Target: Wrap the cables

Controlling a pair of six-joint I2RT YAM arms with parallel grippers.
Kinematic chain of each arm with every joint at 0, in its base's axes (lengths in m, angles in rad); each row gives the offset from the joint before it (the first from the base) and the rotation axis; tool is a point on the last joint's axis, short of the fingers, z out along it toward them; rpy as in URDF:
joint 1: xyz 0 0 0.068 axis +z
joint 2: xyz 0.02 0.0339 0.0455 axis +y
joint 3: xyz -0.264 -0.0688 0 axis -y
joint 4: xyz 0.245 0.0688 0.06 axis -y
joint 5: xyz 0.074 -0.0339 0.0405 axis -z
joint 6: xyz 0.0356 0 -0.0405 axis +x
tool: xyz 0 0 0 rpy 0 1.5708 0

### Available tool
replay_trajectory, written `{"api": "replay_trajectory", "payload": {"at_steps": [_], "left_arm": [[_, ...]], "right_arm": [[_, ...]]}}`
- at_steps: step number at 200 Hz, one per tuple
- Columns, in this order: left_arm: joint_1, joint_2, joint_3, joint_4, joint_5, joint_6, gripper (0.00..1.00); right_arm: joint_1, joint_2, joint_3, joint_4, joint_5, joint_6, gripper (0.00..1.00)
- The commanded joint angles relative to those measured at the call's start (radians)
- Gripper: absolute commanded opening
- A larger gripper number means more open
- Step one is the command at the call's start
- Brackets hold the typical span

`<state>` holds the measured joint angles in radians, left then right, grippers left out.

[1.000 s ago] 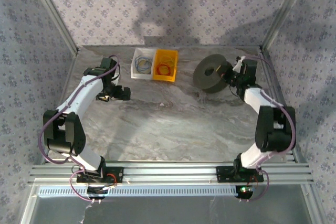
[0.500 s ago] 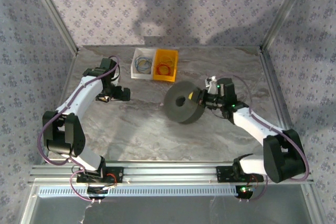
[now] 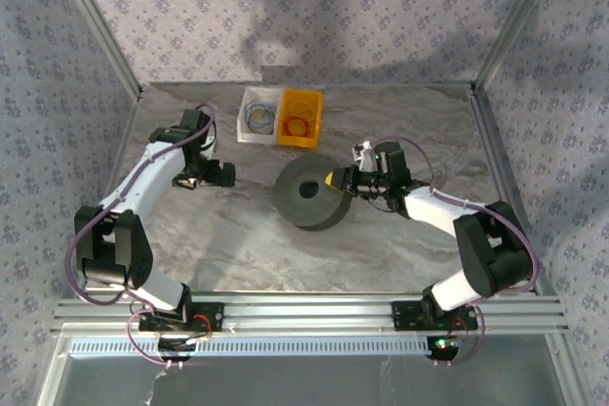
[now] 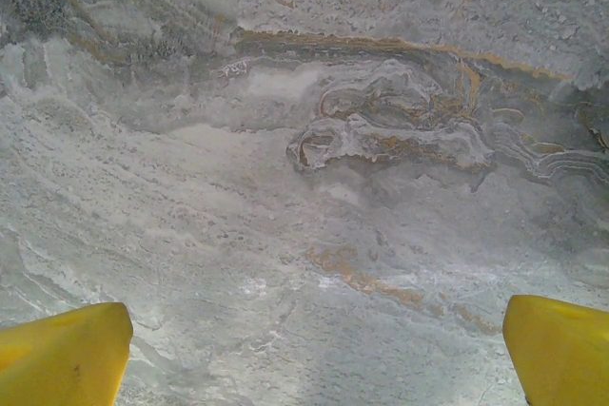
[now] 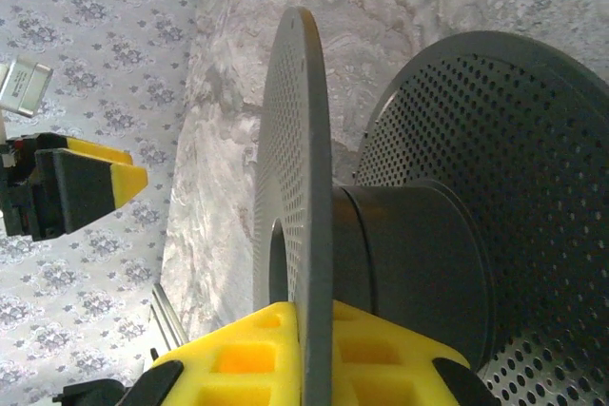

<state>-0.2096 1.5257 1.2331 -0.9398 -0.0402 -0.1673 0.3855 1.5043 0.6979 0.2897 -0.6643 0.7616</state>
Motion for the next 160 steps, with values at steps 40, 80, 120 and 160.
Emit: {"api": "replay_trajectory", "payload": {"at_steps": [40,80,120,160], "left_arm": [[-0.001,-0.019,0.000,-0.005,0.016,-0.012,1.00],[-0.002,-0.021,-0.003,-0.006,0.014,-0.015,1.00],[-0.002,-0.019,-0.004,-0.007,0.013,-0.014,1.00],[-0.003,-0.020,-0.004,-0.008,0.011,-0.011,1.00]], "right_arm": [[-0.025,0.104,-0.055,-0.156,0.142,-0.125,0.12],[-0.028,0.126,-0.039,-0.147,0.150,-0.126,0.26],[-0.030,0.120,-0.022,-0.162,0.167,-0.125,0.29],[-0.029,0.086,0.017,-0.231,0.188,-0.192,0.57]]}}
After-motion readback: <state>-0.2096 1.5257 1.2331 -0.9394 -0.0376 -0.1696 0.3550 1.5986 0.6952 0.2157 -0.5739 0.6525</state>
